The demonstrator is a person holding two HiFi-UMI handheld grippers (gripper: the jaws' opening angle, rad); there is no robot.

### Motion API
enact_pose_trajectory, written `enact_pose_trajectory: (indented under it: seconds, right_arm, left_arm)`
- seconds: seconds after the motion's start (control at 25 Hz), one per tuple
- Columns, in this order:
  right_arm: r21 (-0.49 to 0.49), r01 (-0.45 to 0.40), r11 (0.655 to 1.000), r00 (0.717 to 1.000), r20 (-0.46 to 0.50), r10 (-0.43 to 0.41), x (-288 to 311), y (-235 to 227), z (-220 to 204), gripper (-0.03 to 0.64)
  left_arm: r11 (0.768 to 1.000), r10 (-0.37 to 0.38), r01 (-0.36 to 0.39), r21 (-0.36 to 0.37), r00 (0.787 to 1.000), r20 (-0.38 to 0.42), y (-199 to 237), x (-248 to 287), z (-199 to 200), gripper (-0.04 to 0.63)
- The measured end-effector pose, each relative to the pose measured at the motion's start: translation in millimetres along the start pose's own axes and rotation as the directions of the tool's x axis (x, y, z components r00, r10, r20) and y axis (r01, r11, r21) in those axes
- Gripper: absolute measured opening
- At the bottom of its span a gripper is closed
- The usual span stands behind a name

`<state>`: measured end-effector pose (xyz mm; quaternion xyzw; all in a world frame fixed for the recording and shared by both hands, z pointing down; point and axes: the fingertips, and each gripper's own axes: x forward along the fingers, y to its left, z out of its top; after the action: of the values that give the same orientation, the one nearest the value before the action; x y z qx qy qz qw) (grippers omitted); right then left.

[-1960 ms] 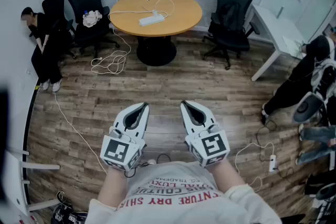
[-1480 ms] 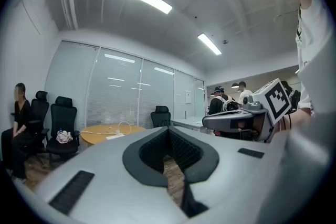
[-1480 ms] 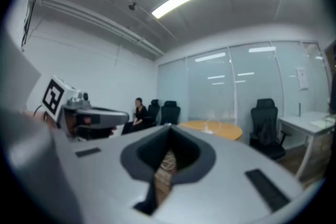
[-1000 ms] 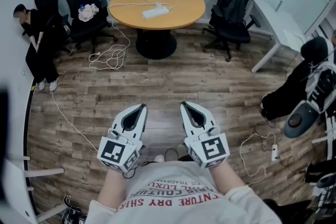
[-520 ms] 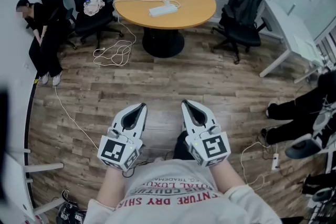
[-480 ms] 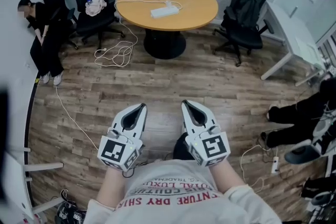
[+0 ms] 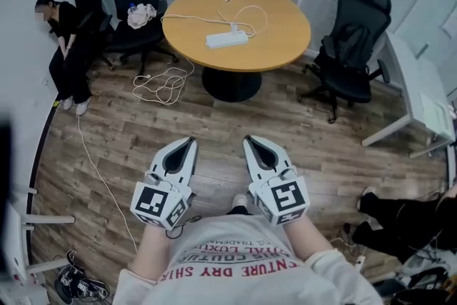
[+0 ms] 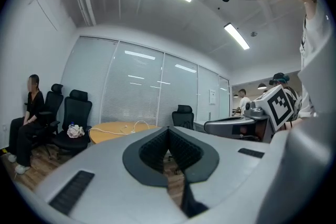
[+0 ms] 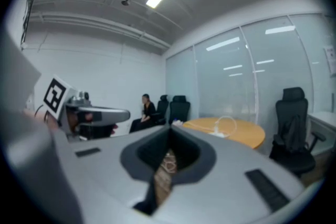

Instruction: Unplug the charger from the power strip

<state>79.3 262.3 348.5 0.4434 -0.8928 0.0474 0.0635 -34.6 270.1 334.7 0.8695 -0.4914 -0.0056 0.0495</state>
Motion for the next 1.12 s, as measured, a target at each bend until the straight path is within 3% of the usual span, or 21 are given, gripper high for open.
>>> enact_pose_trajectory:
  seconds: [0.28, 0.56, 0.84, 1.12]
  right_arm:
    - [0.027, -0.006, 1.000, 1.000, -0.027, 0.007, 28, -90, -2, 0.028]
    - [0.043, 0.002, 0.999, 0.998, -0.057, 0.000, 84, -138, -9, 0.028]
    - [0.031, 0.070, 0.997, 0.996, -0.053, -0.068, 183, -182, 3, 0.028]
    - [0.055, 0.187, 0.981, 0.982, -0.020, -0.186, 305, -238, 46, 0.028]
  left_arm:
    - [1.000, 0.009, -0.008, 0.028, 0.999, -0.033, -12, 90, -1, 0.029]
    - [1.000, 0.012, -0.012, 0.007, 0.998, -0.060, 26, 151, -13, 0.030]
    - [0.999, -0.039, 0.039, -0.005, 0.998, -0.043, 113, 235, -11, 0.029]
    - [0.988, -0.153, 0.154, 0.013, 0.988, -0.035, 216, 340, 20, 0.029]
